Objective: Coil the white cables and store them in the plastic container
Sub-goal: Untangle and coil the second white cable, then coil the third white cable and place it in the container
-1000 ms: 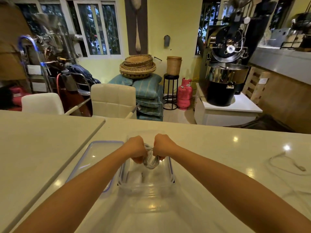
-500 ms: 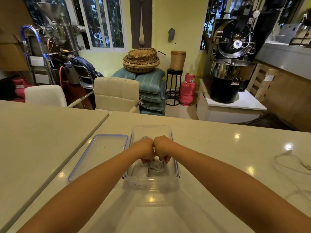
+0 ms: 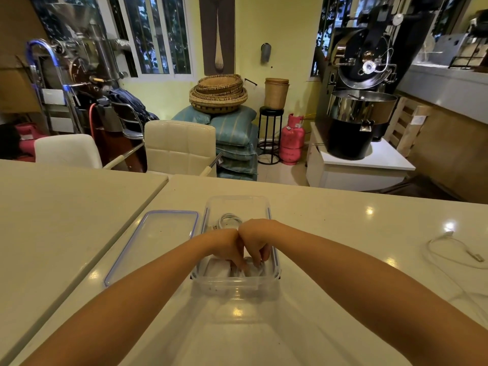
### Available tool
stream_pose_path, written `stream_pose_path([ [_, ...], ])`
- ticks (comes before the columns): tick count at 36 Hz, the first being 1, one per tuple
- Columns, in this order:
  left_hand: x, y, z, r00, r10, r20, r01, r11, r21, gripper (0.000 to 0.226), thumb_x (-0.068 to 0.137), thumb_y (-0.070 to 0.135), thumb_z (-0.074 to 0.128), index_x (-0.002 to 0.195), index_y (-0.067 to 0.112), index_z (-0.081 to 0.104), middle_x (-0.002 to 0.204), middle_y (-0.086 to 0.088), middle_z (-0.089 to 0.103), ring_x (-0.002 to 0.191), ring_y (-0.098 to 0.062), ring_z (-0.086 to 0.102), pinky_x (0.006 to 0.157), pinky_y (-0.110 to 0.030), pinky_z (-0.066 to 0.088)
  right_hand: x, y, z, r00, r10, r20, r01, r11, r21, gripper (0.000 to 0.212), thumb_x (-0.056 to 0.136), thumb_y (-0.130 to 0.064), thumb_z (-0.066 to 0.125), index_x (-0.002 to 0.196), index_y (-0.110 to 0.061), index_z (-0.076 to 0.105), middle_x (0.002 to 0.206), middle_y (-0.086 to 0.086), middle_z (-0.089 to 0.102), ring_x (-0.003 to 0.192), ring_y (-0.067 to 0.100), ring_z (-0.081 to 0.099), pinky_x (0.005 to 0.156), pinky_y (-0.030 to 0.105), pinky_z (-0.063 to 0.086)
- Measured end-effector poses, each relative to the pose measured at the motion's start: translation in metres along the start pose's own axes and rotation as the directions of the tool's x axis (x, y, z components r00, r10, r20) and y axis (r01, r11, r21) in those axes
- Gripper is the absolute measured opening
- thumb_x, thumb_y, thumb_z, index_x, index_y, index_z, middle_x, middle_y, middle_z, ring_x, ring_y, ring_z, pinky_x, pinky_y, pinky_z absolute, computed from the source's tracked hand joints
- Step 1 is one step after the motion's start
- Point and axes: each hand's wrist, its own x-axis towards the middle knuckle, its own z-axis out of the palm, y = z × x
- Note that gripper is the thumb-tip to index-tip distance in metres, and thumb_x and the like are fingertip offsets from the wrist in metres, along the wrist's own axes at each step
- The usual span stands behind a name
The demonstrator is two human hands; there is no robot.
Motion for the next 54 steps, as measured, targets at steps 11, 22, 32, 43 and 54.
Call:
stream_pose_path([
  [11,0.004,-0.003,-0.005,0.999,0.045,-0.025,-0.044,0.998,0.043,0.035,0.083,0.035,0.059,0.112,0.015,0.059,0.12,-0.005,0.059,0.092,-0.012,0.05,0.083,-0.024,0.041,-0.054,0.034,-0.012,0.875,-0.254,-0.412,0.301,0.952,0.053,0.033,0.078,-0.014,0.068,0.109,-0.005,0.062,0.099,0.007,0.069,0.088,0.02,0.065,0.073,0.022,0.046],
  [22,-0.026,0.083,-0.057,0.898,0.272,-0.345,-0.266,0.962,0.067,0.025,0.089,0.034,0.05,0.108,0.019,0.056,0.112,-0.002,0.059,0.096,-0.014,0.054,0.086,-0.028,0.044,-0.161,0.198,0.027,0.811,0.103,-0.576,0.267,0.811,0.52,0.034,0.079,-0.008,0.066,0.112,-0.01,0.057,0.089,-0.001,0.06,0.072,0.007,0.059,0.059,0.013,0.052],
  [32,0.026,0.193,-0.023,0.816,0.443,-0.372,-0.473,0.881,0.012,0.026,0.089,0.03,0.051,0.111,0.016,0.056,0.118,-0.006,0.06,0.094,-0.016,0.053,0.078,-0.025,0.04,-0.188,0.299,0.121,0.769,0.43,-0.472,0.078,0.67,0.738,0.03,0.081,-0.012,0.064,0.11,-0.014,0.058,0.098,0.004,0.066,0.084,0.015,0.061,0.068,0.022,0.052],
  [43,0.071,0.274,0.037,0.846,0.469,-0.255,-0.492,0.87,-0.031,0.031,0.091,0.024,0.046,0.12,0.013,0.051,0.128,-0.009,0.054,0.114,-0.024,0.051,0.093,-0.03,0.039,-0.166,0.342,0.203,0.63,0.577,-0.52,-0.077,0.712,0.698,0.054,0.078,-0.01,0.068,0.127,-0.015,0.048,0.134,0.009,0.049,0.117,0.023,0.048,0.094,0.026,0.039],
  [54,0.089,0.293,0.03,0.807,0.459,-0.372,-0.521,0.85,-0.081,0.03,0.091,0.019,0.046,0.12,0.012,0.051,0.126,-0.009,0.055,0.113,-0.022,0.051,0.092,-0.027,0.04,-0.13,0.348,0.216,0.621,0.523,-0.583,-0.152,0.811,0.565,0.028,0.092,-0.016,0.047,0.115,-0.006,0.057,0.118,0.016,0.058,0.107,0.026,0.053,0.089,0.027,0.04],
])
